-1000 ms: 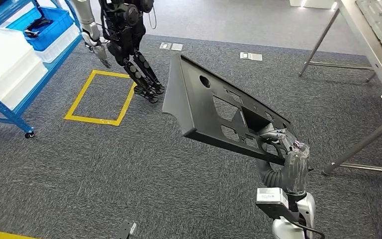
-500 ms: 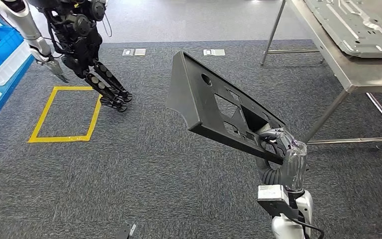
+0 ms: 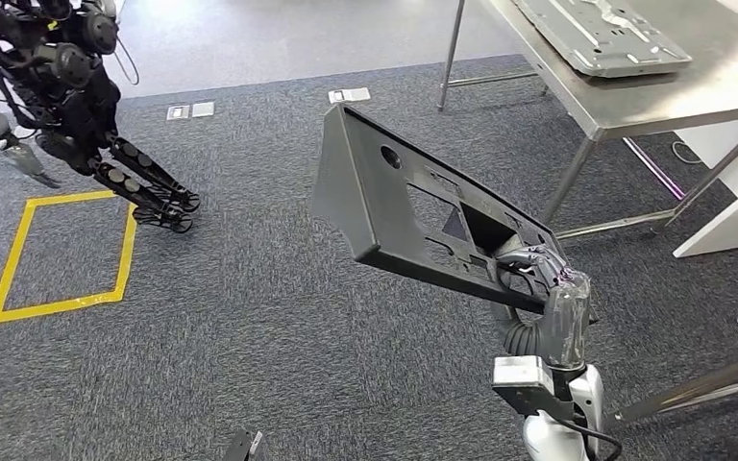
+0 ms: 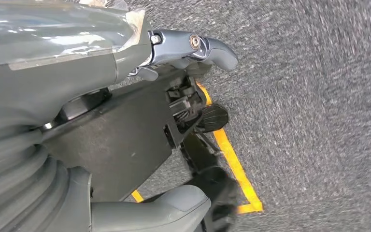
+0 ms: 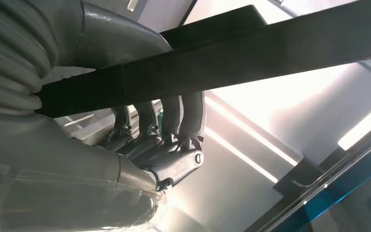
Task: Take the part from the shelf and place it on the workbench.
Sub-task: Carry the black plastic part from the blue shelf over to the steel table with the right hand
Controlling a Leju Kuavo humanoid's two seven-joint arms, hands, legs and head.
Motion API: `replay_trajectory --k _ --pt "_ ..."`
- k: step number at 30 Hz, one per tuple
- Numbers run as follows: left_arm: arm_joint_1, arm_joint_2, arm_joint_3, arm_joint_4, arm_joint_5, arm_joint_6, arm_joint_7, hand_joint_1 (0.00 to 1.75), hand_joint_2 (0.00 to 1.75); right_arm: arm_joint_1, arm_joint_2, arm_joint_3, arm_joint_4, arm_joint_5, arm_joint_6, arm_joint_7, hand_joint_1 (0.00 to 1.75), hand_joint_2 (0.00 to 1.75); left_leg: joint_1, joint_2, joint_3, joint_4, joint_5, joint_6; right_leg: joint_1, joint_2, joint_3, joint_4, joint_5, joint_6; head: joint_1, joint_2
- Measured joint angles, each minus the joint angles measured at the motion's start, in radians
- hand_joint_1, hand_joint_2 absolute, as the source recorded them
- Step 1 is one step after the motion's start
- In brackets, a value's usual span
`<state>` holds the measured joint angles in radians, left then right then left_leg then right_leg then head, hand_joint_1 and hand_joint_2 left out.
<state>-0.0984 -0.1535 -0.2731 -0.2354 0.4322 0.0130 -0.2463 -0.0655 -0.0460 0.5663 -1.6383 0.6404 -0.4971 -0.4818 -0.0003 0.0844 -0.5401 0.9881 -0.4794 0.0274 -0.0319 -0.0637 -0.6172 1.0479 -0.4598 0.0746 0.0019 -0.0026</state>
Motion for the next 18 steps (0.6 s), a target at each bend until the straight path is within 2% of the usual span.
replay_trajectory --k 1,2,4,5,6,8,9,10,11,12,13,15,16,17,18 --pt "0.0 0.001 0.0 0.0 0.0 0.0 0.0 0.0 1.75 -0.001 0.0 0.001 0.0 0.0 0.0 0.0 1.75 1.75 -0.003 0.008 0.002 0.003 -0.004 -0.006 0.001 -0.014 0.018 -0.032 0.009 -0.004 -0.002 0.0" --pt "0.0 0.001 0.0 0.0 0.0 0.0 0.0 0.0 1.75 -0.001 0.0 0.001 0.0 0.0 -0.001 0.0 1.75 1.75 -0.006 0.017 0.004 0.005 -0.007 -0.01 0.004 -0.015 0.022 -0.041 0.011 -0.01 -0.004 0.0" --pt "-0.002 0.0 0.0 0.0 -0.001 0.0 0.0 0.0 1.75 -0.001 -0.001 0.001 0.0 0.0 -0.002 0.001 1.75 1.75 -0.001 0.029 0.009 0.007 -0.014 -0.018 0.003 0.012 0.021 -0.041 0.015 -0.023 -0.007 0.0" --pt "-0.003 0.0 0.0 0.0 -0.001 0.0 0.0 0.0 1.75 -0.002 0.0 0.002 0.0 0.0 -0.002 0.002 1.75 1.75 0.004 0.015 0.006 0.017 -0.024 -0.023 0.0 0.024 0.021 -0.042 0.017 -0.028 -0.007 0.0" --pt "-0.004 -0.001 -0.001 -0.001 -0.001 -0.001 0.001 0.0 1.75 -0.003 0.001 0.002 0.0 0.0 -0.002 0.004 1.75 1.75 0.008 -0.01 -0.004 0.045 -0.046 -0.027 -0.002 0.036 0.021 -0.043 0.018 -0.035 -0.008 0.0" --pt "-0.002 -0.001 -0.001 0.0 -0.002 -0.003 0.004 0.0 1.75 -0.004 0.003 0.002 0.0 0.002 -0.002 0.006 1.75 1.75 0.013 -0.067 -0.057 0.162 -0.111 -0.03 -0.001 0.059 0.021 -0.043 0.02 -0.046 -0.009 0.0" --pt "0.001 -0.001 -0.002 0.0 -0.001 -0.003 0.007 0.0 1.75 -0.004 0.003 0.002 0.0 0.002 -0.002 0.006 1.75 1.75 0.013 -0.079 -0.093 0.233 -0.141 -0.03 0.001 0.072 0.021 -0.043 0.021 -0.051 -0.01 0.0" --pt "0.003 -0.001 -0.002 0.0 -0.001 -0.004 0.009 0.0 1.75 -0.003 0.003 0.002 0.0 0.003 -0.002 0.007 1.75 1.75 0.013 -0.083 -0.121 0.286 -0.155 -0.03 0.004 0.086 0.021 -0.043 0.021 -0.052 -0.01 0.0" --pt "0.004 -0.001 -0.003 0.0 -0.001 -0.004 0.011 0.0 1.75 -0.003 0.003 0.002 0.0 0.004 -0.002 0.007 1.75 1.75 0.013 -0.085 -0.135 0.305 -0.15 -0.028 0.005 0.1 0.022 -0.043 0.021 -0.053 -0.01 0.0" --pt "0.004 0.0 -0.003 0.0 -0.001 -0.004 0.013 0.0 1.75 -0.002 0.002 0.002 0.0 0.004 -0.002 0.007 1.75 1.75 0.013 -0.088 -0.129 0.284 -0.126 -0.025 0.006 0.115 0.023 -0.042 0.022 -0.053 -0.01 0.0" --pt "0.004 0.0 -0.003 0.0 -0.001 -0.004 0.015 0.0 1.75 -0.002 0.002 0.002 0.0 0.004 -0.002 0.007 1.75 1.75 0.014 -0.097 -0.105 0.229 -0.088 -0.021 0.006 0.129 0.024 -0.042 0.022 -0.053 -0.01 0.0" --pt "0.003 0.001 -0.003 0.0 -0.001 -0.006 0.02 0.0 1.75 -0.004 0.002 0.002 0.0 0.004 -0.002 0.007 1.75 1.75 0.017 -0.149 -0.045 0.096 -0.024 -0.016 0.008 0.153 0.024 -0.04 0.023 -0.05 -0.009 0.0" --pt "0.003 0.001 -0.003 0.0 -0.001 -0.008 0.023 0.0 1.75 -0.005 0.002 0.002 0.0 0.004 -0.002 0.008 1.75 1.75 0.017 -0.171 -0.027 0.053 -0.01 -0.015 0.007 0.164 0.021 -0.039 0.025 -0.047 -0.009 0.0" --pt "0.003 0.001 -0.004 0.0 -0.001 -0.009 0.025 0.0 1.75 -0.006 0.002 0.002 0.0 0.004 -0.002 0.008 1.75 1.75 0.016 -0.184 -0.019 0.034 -0.007 -0.013 0.008 0.175 0.015 -0.039 0.027 -0.042 -0.009 0.0" --pt "0.002 0.001 -0.004 0.0 -0.001 -0.01 0.027 0.0 1.75 -0.007 0.001 0.002 0.0 0.004 -0.002 0.008 1.75 1.75 0.011 -0.178 -0.018 0.029 -0.007 -0.01 0.007 0.186 0.01 -0.04 0.031 -0.035 -0.009 0.0"
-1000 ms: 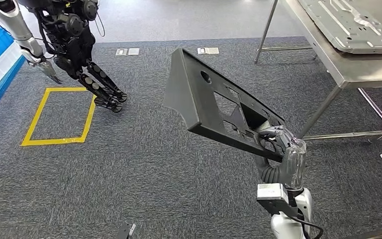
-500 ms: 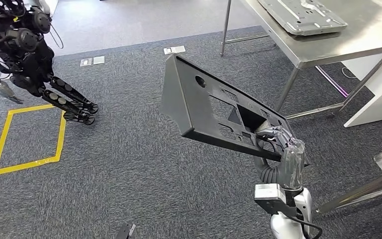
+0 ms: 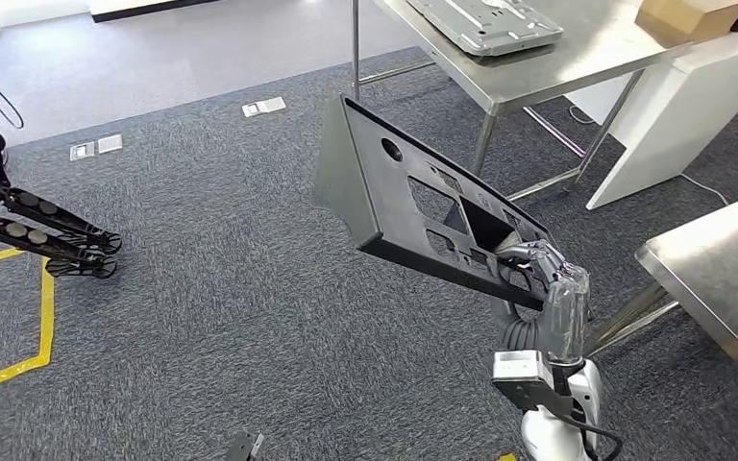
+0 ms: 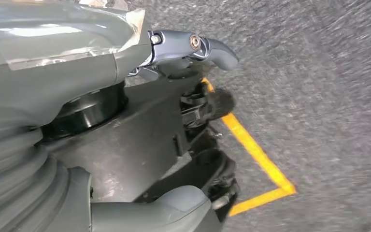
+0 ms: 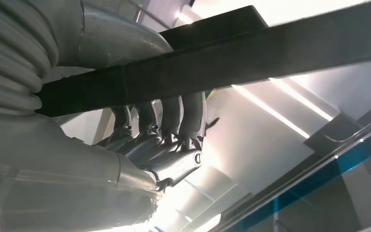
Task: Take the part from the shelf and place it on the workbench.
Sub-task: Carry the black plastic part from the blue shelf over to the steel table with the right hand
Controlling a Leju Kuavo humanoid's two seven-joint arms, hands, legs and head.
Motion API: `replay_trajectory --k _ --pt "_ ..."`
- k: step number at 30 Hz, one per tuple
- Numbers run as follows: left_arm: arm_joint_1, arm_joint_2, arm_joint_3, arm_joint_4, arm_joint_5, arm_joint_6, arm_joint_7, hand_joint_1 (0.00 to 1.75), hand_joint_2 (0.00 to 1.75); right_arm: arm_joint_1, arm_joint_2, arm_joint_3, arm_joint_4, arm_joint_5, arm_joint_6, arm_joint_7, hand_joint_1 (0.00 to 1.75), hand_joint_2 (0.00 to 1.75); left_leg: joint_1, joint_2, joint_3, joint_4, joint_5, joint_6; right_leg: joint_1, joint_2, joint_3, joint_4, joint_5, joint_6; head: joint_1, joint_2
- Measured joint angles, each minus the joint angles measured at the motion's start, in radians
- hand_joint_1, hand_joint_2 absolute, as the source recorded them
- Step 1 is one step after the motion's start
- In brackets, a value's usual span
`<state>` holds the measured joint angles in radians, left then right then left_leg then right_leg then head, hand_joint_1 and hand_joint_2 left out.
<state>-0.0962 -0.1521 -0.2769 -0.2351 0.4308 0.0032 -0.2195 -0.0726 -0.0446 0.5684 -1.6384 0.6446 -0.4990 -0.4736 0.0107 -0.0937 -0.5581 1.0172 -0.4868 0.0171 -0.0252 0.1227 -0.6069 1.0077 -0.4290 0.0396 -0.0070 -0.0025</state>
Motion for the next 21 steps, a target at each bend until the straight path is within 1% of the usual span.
replay_trajectory --k 1,2,3,4,5,6,7,8,9,10,11,12,13,14,15,16,17,18,19,20,21 --pt "-0.002 0.0 0.0 0.0 0.0 0.0 0.002 0.0 1.75 0.0 -0.001 0.0 0.0 0.0 0.0 0.0 1.75 1.75 -0.003 0.013 0.0 -0.004 0.004 0.006 -0.002 0.011 -0.006 -0.002 0.004 0.008 0.0 0.0" --pt "-0.004 0.0 0.0 0.0 -0.001 0.0 0.002 0.0 1.75 0.0 -0.002 0.0 0.0 0.0 0.0 0.0 1.75 1.75 -0.005 0.026 0.001 -0.01 0.009 0.014 -0.002 0.005 -0.014 0.003 0.003 0.012 0.0 0.0" --pt "-0.007 -0.001 0.0 -0.001 -0.001 0.0 0.003 0.0 1.75 0.0 -0.003 0.0 0.0 0.0 0.0 0.001 1.75 1.75 -0.005 0.041 0.002 -0.016 0.015 0.022 0.0 -0.015 -0.027 0.022 -0.008 0.013 0.002 0.0" --pt "-0.008 -0.001 0.0 -0.001 -0.001 -0.001 0.004 0.0 1.75 -0.002 -0.004 0.0 0.0 -0.001 0.0 0.001 1.75 1.75 -0.004 0.056 0.003 -0.022 0.02 0.029 0.003 -0.043 -0.048 0.062 -0.029 0.01 0.005 0.0" --pt "-0.008 -0.002 0.0 -0.001 -0.002 -0.001 0.005 0.0 1.75 -0.003 -0.005 0.001 0.0 -0.001 0.0 0.001 1.75 1.75 -0.006 0.072 0.003 -0.023 0.021 0.033 0.004 -0.074 -0.076 0.12 -0.058 0.004 0.007 0.0" --pt "-0.007 -0.002 -0.001 -0.001 -0.002 -0.001 0.006 0.0 1.75 -0.005 -0.006 0.001 0.0 -0.001 0.0 0.001 1.75 1.75 -0.008 0.089 0.001 -0.023 0.021 0.036 0.006 -0.093 -0.107 0.187 -0.087 0.001 0.009 0.0" --pt "-0.007 -0.002 -0.001 -0.001 -0.002 -0.001 0.008 0.0 1.75 -0.004 -0.007 0.001 0.0 -0.001 -0.001 0.001 1.75 1.75 -0.01 0.105 0.0 -0.023 0.021 0.036 0.005 -0.102 -0.131 0.244 -0.107 0.002 0.009 0.0" --pt "-0.007 -0.001 -0.001 -0.001 -0.003 -0.001 0.011 0.0 1.75 -0.004 -0.008 0.001 0.0 -0.001 -0.001 0.001 1.75 1.75 -0.012 0.12 -0.002 -0.022 0.021 0.036 0.004 -0.107 -0.141 0.271 -0.115 0.007 0.009 0.0" --pt "-0.009 -0.002 -0.002 -0.001 -0.003 -0.001 0.013 0.0 1.75 -0.003 -0.009 0.001 0.001 -0.001 -0.001 0.002 1.75 1.75 -0.012 0.133 -0.002 -0.022 0.02 0.035 0.003 -0.113 -0.13 0.26 -0.107 0.014 0.009 0.0" --pt "-0.01 -0.002 -0.003 -0.001 -0.003 -0.001 0.016 0.0 1.75 -0.002 -0.01 0.001 0.001 0.0 -0.001 0.004 1.75 1.75 -0.012 0.145 -0.002 -0.022 0.019 0.034 0.002 -0.123 -0.099 0.21 -0.088 0.022 0.009 0.0" --pt "-0.013 -0.002 -0.006 -0.001 -0.003 -0.001 0.021 0.0 1.75 -0.002 -0.011 0.001 0.0 0.001 -0.001 0.006 1.75 1.75 -0.013 0.156 0.0 -0.021 0.018 0.031 0.001 -0.147 -0.054 0.133 -0.064 0.029 0.01 0.0" --pt "-0.016 -0.002 -0.008 -0.001 -0.002 0.0 0.029 0.0 1.75 -0.003 -0.011 0.001 0.0 0.002 -0.001 0.008 1.75 1.75 -0.015 0.166 0.002 -0.02 0.015 0.027 0.004 -0.171 -0.014 0.066 -0.044 0.031 0.01 0.0" --pt "-0.02 -0.003 -0.01 -0.001 -0.001 0.003 0.038 0.0 1.75 -0.004 -0.011 0.001 0.0 0.003 -0.001 0.011 1.75 1.75 -0.018 0.174 0.004 -0.019 0.013 0.023 0.006 -0.189 0.014 0.018 -0.03 0.028 0.009 0.0" --pt "-0.026 -0.003 -0.011 -0.001 0.0 0.005 0.049 0.0 1.75 -0.005 -0.011 0.001 0.0 0.004 0.0 0.012 1.75 1.75 -0.021 0.182 0.006 -0.018 0.011 0.019 0.008 -0.2 0.026 -0.006 -0.023 0.022 0.009 0.0" --pt "-0.032 -0.005 -0.011 -0.002 0.001 0.007 0.057 0.0 1.75 -0.006 -0.012 0.001 0.001 0.004 0.0 0.013 1.75 1.75 -0.022 0.19 0.006 -0.018 0.01 0.015 0.012 -0.192 0.025 -0.007 -0.021 0.016 0.008 0.0" --pt "-0.039 -0.006 -0.013 -0.002 0.001 0.009 0.064 0.0 1.75 -0.007 -0.012 0.0 0.001 0.005 0.0 0.014 1.75 1.75 -0.021 0.199 0.008 -0.018 0.009 0.011 0.011 -0.18 0.022 -0.009 -0.017 0.008 0.008 0.0" --pt "-0.044 -0.008 -0.014 -0.004 0.002 0.01 0.068 0.0 1.75 -0.007 -0.012 0.0 0.001 0.005 0.0 0.014 1.75 1.75 -0.018 0.198 0.008 -0.016 0.005 0.005 0.007 -0.169 0.022 -0.012 -0.015 0.002 0.008 0.0" --pt "-0.049 -0.01 -0.016 -0.005 0.002 0.011 0.07 0.0 1.75 -0.009 -0.011 0.0 0.001 0.005 0.0 0.015 1.75 1.75 -0.014 0.184 0.004 -0.003 -0.007 -0.001 0.003 -0.158 0.023 -0.014 -0.012 -0.004 0.007 0.0" --pt "-0.051 -0.01 -0.018 -0.006 0.002 0.012 0.072 0.0 1.75 -0.012 -0.01 0.0 0.001 0.005 0.0 0.015 1.75 1.75 -0.011 0.16 -0.009 0.032 -0.031 -0.007 -0.002 -0.146 0.024 -0.016 -0.009 -0.012 0.005 0.0" --pt "-0.052 -0.011 -0.019 -0.007 0.002 0.014 0.074 0.0 1.75 -0.014 -0.008 0.0 0.002 0.005 0.0 0.015 1.75 1.75 -0.008 0.132 -0.034 0.087 -0.064 -0.012 -0.005 -0.134 0.024 -0.017 -0.007 -0.018 0.003 0.0" --pt "-0.051 -0.011 -0.021 -0.008 0.001 0.016 0.076 0.0 1.75 -0.017 -0.007 0.001 0.003 0.005 0.0 0.016 1.75 1.75 -0.006 0.111 -0.065 0.156 -0.098 -0.016 -0.005 -0.122 0.023 -0.016 -0.006 -0.022 0.001 0.0"
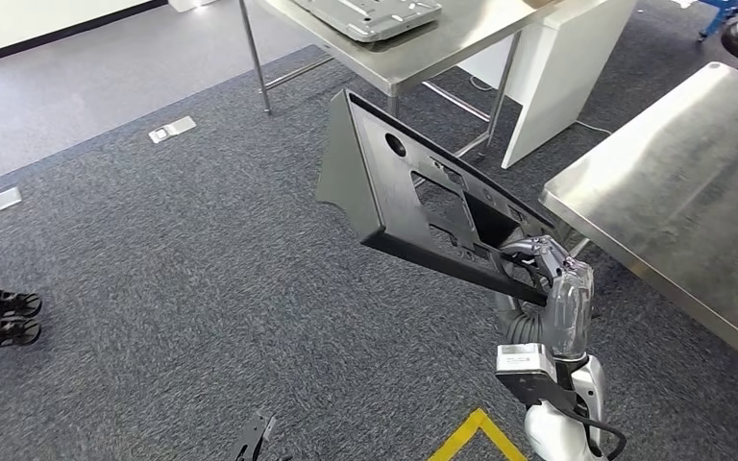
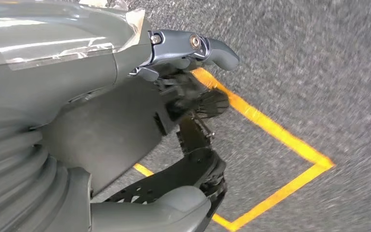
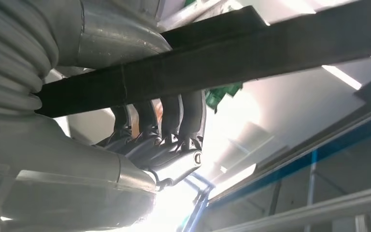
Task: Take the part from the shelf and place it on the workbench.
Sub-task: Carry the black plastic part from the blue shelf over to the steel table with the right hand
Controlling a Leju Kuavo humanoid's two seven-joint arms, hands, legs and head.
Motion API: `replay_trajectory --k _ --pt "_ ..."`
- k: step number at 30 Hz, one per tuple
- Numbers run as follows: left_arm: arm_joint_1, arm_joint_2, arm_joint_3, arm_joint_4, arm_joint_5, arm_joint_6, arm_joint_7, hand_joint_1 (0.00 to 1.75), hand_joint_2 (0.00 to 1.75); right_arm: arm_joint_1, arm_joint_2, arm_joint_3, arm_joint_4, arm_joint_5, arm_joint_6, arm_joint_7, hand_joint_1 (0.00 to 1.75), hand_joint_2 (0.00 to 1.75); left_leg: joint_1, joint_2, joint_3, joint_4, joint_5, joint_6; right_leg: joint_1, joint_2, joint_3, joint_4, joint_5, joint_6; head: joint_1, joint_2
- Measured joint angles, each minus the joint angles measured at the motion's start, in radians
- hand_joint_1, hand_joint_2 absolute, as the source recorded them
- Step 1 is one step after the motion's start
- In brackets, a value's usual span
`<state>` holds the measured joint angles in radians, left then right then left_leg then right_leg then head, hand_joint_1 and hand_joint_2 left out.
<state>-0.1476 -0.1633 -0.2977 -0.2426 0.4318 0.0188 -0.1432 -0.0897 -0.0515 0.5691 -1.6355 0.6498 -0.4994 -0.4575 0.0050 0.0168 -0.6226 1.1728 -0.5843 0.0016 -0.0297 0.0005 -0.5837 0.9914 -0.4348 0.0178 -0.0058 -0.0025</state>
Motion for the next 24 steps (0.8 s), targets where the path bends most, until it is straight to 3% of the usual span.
replay_trajectory --k 1,2,3,5,7,9,11,13,15,17,18,19,20,21,22,24 --pt "0.001 0.0 -0.002 0.0 0.0 0.002 0.002 0.0 1.75 -0.001 0.002 0.0 0.001 0.001 0.0 0.002 1.75 1.75 0.001 -0.011 -0.031 0.065 -0.026 -0.003 0.001 0.013 -0.001 0.0 0.001 -0.002 -0.001 0.0" --pt "0.001 0.0 -0.003 0.0 -0.001 0.003 0.003 0.0 1.75 -0.001 0.003 0.001 0.002 0.003 0.0 0.004 1.75 1.75 0.003 -0.015 -0.052 0.104 -0.033 -0.005 0.001 0.026 -0.002 0.001 0.001 -0.002 0.0 0.0" --pt "0.001 0.0 -0.004 0.0 -0.002 0.004 0.004 0.0 1.75 -0.001 0.005 0.002 0.002 0.005 0.0 0.008 1.75 1.75 0.005 -0.017 -0.056 0.106 -0.02 -0.006 0.001 0.039 -0.002 0.002 0.001 -0.002 -0.001 0.0" --pt "0.0 0.001 -0.004 0.0 -0.002 0.005 0.004 0.0 1.75 -0.002 0.008 0.005 0.003 0.008 0.0 0.015 1.75 1.75 0.012 -0.032 -0.013 0.009 0.048 -0.006 -0.001 0.066 0.0 0.006 0.001 -0.001 -0.001 0.0" --pt "-0.002 0.0 -0.004 0.0 -0.002 0.007 0.005 0.0 1.75 -0.006 0.014 0.006 0.003 0.011 0.003 0.02 1.75 1.75 0.02 -0.08 0.04 -0.11 0.096 -0.007 0.0 0.089 -0.006 0.013 0.001 0.003 0.0 0.0" --pt "-0.005 -0.002 -0.004 -0.001 -0.002 0.01 0.008 0.0 1.75 -0.011 0.019 0.007 0.003 0.013 0.008 0.022 1.75 1.75 0.019 -0.106 0.055 -0.152 0.1 -0.004 0.001 0.11 -0.019 0.013 0.007 0.017 0.0 0.0" --pt "-0.008 -0.005 -0.004 -0.003 -0.002 0.013 0.011 0.0 1.75 -0.013 0.021 0.007 0.003 0.014 0.01 0.023 1.75 1.75 0.014 -0.085 0.056 -0.16 0.107 0.009 -0.004 0.125 -0.031 0.01 0.013 0.034 0.0 0.0" --pt "-0.011 -0.009 -0.004 -0.004 -0.002 0.015 0.011 0.0 1.75 -0.018 0.021 0.008 0.004 0.013 0.012 0.024 1.75 1.75 0.014 -0.059 0.06 -0.172 0.117 0.026 -0.001 0.089 -0.056 0.046 -0.005 0.037 0.004 0.0" --pt "-0.01 -0.01 -0.004 -0.005 -0.001 0.019 0.012 0.0 1.75 -0.026 0.022 0.01 0.005 0.012 0.014 0.024 1.75 1.75 0.011 -0.029 0.061 -0.178 0.121 0.034 0.004 0.034 -0.112 0.159 -0.056 0.029 0.01 0.0" --pt "-0.008 -0.01 -0.004 -0.005 0.0 0.023 0.012 0.0 1.75 -0.03 0.022 0.011 0.008 0.011 0.016 0.024 1.75 1.75 0.008 0.002 0.06 -0.177 0.121 0.035 0.004 0.016 -0.165 0.275 -0.094 0.03 0.012 0.0" --pt "-0.008 -0.01 -0.004 -0.005 0.0 0.024 0.012 0.0 1.75 -0.029 0.022 0.01 0.01 0.01 0.017 0.024 1.75 1.75 0.007 0.015 0.059 -0.177 0.121 0.035 0.004 0.012 -0.169 0.29 -0.094 0.035 0.012 0.0" --pt "-0.008 -0.01 -0.004 -0.005 0.0 0.025 0.012 0.0 1.75 -0.029 0.022 0.01 0.011 0.009 0.017 0.024 1.75 1.75 0.007 0.027 0.06 -0.177 0.12 0.035 0.004 0.007 -0.152 0.262 -0.079 0.042 0.012 0.0" --pt "-0.009 -0.011 -0.004 -0.005 0.0 0.025 0.012 0.0 1.75 -0.03 0.022 0.01 0.013 0.009 0.017 0.025 1.75 1.75 0.006 0.039 0.061 -0.176 0.119 0.033 0.003 -0.006 -0.117 0.201 -0.057 0.048 0.012 0.0" --pt "-0.009 -0.012 -0.004 -0.005 0.0 0.025 0.012 0.0 1.75 -0.03 0.022 0.01 0.013 0.008 0.017 0.025 1.75 1.75 0.005 0.048 0.063 -0.176 0.117 0.03 0.003 -0.035 -0.077 0.127 -0.036 0.052 0.013 0.0" --pt "-0.009 -0.013 -0.004 -0.005 0.0 0.025 0.012 0.0 1.75 -0.031 0.024 0.01 0.014 0.008 0.017 0.025 1.75 1.75 0.001 0.058 0.065 -0.175 0.114 0.026 0.006 -0.062 -0.042 0.065 -0.017 0.051 0.013 0.0" --pt "-0.01 -0.012 -0.004 -0.005 0.0 0.026 0.012 0.0 1.75 -0.034 0.026 0.01 0.015 0.008 0.017 0.025 1.75 1.75 -0.006 0.076 0.069 -0.173 0.108 0.016 0.011 -0.092 -0.014 0.013 -0.004 0.04 0.011 0.0"
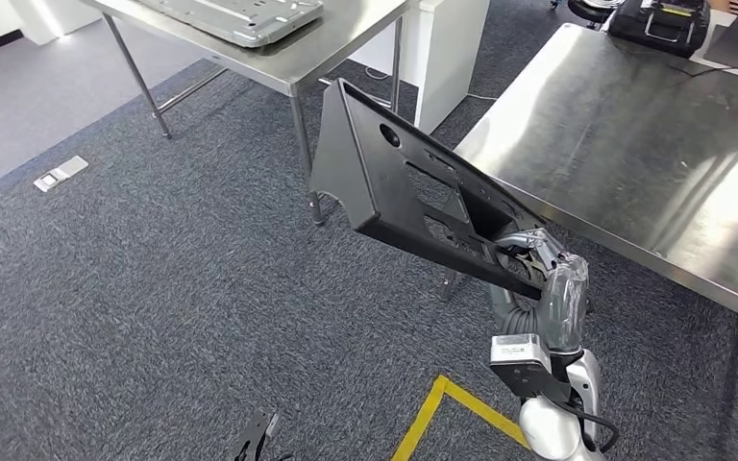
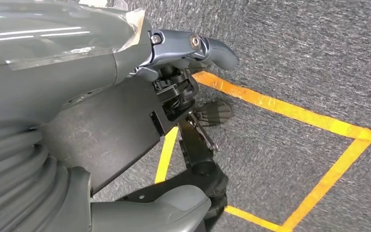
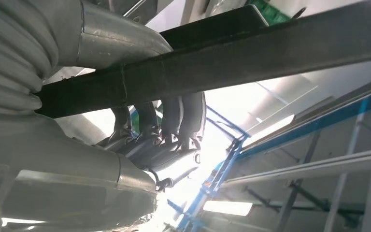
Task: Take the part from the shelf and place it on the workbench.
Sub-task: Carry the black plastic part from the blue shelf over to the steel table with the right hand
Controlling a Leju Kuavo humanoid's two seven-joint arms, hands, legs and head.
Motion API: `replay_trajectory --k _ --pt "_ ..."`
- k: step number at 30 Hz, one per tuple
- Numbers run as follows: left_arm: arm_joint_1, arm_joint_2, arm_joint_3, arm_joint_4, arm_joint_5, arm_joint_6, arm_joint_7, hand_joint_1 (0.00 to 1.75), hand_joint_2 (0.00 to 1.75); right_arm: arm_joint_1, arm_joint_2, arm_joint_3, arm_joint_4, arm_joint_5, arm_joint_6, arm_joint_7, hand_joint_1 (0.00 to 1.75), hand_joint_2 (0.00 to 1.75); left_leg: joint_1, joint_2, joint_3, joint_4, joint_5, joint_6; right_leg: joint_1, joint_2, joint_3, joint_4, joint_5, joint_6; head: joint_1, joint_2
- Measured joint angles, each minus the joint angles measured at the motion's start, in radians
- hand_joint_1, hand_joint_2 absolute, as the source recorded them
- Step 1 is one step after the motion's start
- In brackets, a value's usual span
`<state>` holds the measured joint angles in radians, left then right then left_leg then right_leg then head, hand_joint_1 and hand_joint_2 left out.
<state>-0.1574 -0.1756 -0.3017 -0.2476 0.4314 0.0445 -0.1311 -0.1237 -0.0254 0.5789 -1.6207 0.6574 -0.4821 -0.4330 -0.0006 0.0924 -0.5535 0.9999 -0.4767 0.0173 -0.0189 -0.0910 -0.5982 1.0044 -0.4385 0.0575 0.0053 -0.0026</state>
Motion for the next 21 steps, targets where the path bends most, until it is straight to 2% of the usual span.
replay_trajectory --k 1,2,3,4,6,7,8,9,10,11,13,14,15,17,18,19,21 --pt "0.0 0.0 0.0 0.0 0.0 0.0 0.0 0.0 1.75 -0.001 0.001 0.0 0.001 0.0 0.0 0.0 1.75 1.75 -0.001 0.011 0.002 0.0 -0.002 -0.005 0.003 0.011 -0.001 0.001 0.003 -0.006 -0.001 0.0" --pt "-0.001 0.0 0.0 -0.002 0.0 0.0 0.0 0.0 1.75 -0.002 0.002 0.0 0.002 -0.001 0.0 0.0 1.75 1.75 0.002 0.017 0.004 0.0 -0.005 -0.011 -0.001 0.026 -0.003 0.0 0.005 -0.014 -0.003 0.0" --pt "-0.002 -0.001 0.0 -0.003 0.0 0.0 -0.001 0.0 1.75 -0.002 0.003 0.0 0.002 -0.001 0.0 0.0 1.75 1.75 0.006 0.007 0.003 0.007 -0.013 -0.017 -0.004 0.039 -0.004 -0.001 0.008 -0.02 -0.003 0.0" --pt "-0.003 -0.001 0.0 -0.005 0.0 0.0 -0.001 0.0 1.75 -0.003 0.004 -0.001 0.003 -0.001 0.0 0.0 1.75 1.75 0.01 -0.014 -0.005 0.029 -0.031 -0.023 -0.007 0.051 -0.004 -0.002 0.011 -0.028 -0.003 0.0" --pt "-0.002 -0.002 0.0 -0.006 0.001 0.001 -0.003 0.0 1.75 -0.005 0.009 -0.001 0.005 -0.001 0.0 -0.001 1.75 1.75 0.014 -0.071 -0.05 0.136 -0.095 -0.029 -0.01 0.076 -0.005 -0.003 0.015 -0.041 -0.005 0.0" --pt "-0.001 -0.002 0.0 -0.006 0.001 0.002 -0.003 0.0 1.75 -0.005 0.011 -0.001 0.007 -0.001 0.0 -0.002 1.75 1.75 0.014 -0.086 -0.083 0.207 -0.128 -0.03 -0.008 0.09 -0.006 -0.003 0.016 -0.045 -0.006 0.0" --pt "0.001 -0.001 0.0 -0.006 0.002 0.002 -0.003 0.0 1.75 -0.005 0.012 -0.001 0.01 -0.001 0.0 -0.004 1.75 1.75 0.014 -0.091 -0.112 0.264 -0.148 -0.03 -0.006 0.104 -0.006 -0.002 0.016 -0.046 -0.007 0.0" --pt "0.001 0.0 0.0 -0.006 0.002 0.003 -0.003 0.0 1.75 -0.004 0.012 -0.002 0.012 -0.001 0.0 -0.004 1.75 1.75 0.014 -0.094 -0.128 0.29 -0.148 -0.029 -0.005 0.119 -0.007 -0.002 0.016 -0.046 -0.007 0.0" --pt "0.001 0.0 0.0 -0.006 0.002 0.004 -0.004 0.0 1.75 -0.003 0.013 -0.002 0.014 -0.001 0.001 -0.005 1.75 1.75 0.014 -0.095 -0.126 0.279 -0.128 -0.026 -0.004 0.133 -0.007 0.0 0.016 -0.046 -0.007 0.0" --pt "0.0 0.001 0.0 -0.006 0.003 0.003 -0.004 0.0 1.75 -0.003 0.014 -0.002 0.015 -0.001 0.001 -0.006 1.75 1.75 0.014 -0.101 -0.105 0.228 -0.093 -0.022 -0.004 0.147 -0.007 0.001 0.016 -0.046 -0.008 0.0" --pt "0.0 0.002 0.0 -0.006 0.005 0.003 -0.004 0.0 1.75 -0.004 0.016 -0.002 0.016 -0.001 0.001 -0.007 1.75 1.75 0.016 -0.14 -0.044 0.094 -0.026 -0.011 -0.002 0.172 -0.009 0.004 0.017 -0.044 -0.008 0.0" --pt "0.0 0.002 0.0 -0.006 0.006 0.002 -0.005 0.0 1.75 -0.004 0.017 -0.002 0.016 -0.001 0.001 -0.008 1.75 1.75 0.016 -0.157 -0.023 0.047 -0.009 -0.007 -0.001 0.182 -0.012 0.006 0.019 -0.041 -0.007 0.0" --pt "0.0 0.002 0.0 -0.006 0.007 0.002 -0.005 0.0 1.75 -0.004 0.017 -0.002 0.016 0.0 0.001 -0.009 1.75 1.75 0.015 -0.169 -0.014 0.024 -0.005 -0.004 -0.001 0.192 -0.016 0.006 0.021 -0.037 -0.007 0.0" --pt "-0.001 0.002 0.0 -0.007 0.008 0.002 -0.006 0.0 1.75 -0.003 0.018 -0.003 0.016 0.0 0.001 -0.009 1.75 1.75 0.01 -0.156 -0.011 0.014 -0.003 0.003 -0.003 0.21 -0.025 0.004 0.028 -0.024 -0.007 0.0" --pt "-0.002 0.002 0.0 -0.007 0.009 0.002 -0.006 0.0 1.75 -0.002 0.017 -0.003 0.016 0.0 0.001 -0.01 1.75 1.75 0.01 -0.145 -0.009 0.007 0.002 0.009 -0.003 0.203 -0.032 0.008 0.027 -0.019 -0.008 0.0" --pt "-0.004 0.001 0.001 -0.007 0.009 0.001 -0.007 0.0 1.75 -0.003 0.017 -0.003 0.016 0.0 0.001 -0.01 1.75 1.75 0.012 -0.132 -0.007 0.001 0.007 0.016 -0.001 0.186 -0.043 0.025 0.018 -0.017 -0.005 0.0" --pt "-0.003 -0.002 0.001 -0.008 0.009 0.0 -0.007 0.0 1.75 -0.005 0.017 -0.004 0.017 0.0 0.001 -0.01 1.75 1.75 0.013 -0.105 -0.003 -0.008 0.013 0.024 0.001 0.133 -0.089 0.116 -0.027 -0.02 0.001 0.0"
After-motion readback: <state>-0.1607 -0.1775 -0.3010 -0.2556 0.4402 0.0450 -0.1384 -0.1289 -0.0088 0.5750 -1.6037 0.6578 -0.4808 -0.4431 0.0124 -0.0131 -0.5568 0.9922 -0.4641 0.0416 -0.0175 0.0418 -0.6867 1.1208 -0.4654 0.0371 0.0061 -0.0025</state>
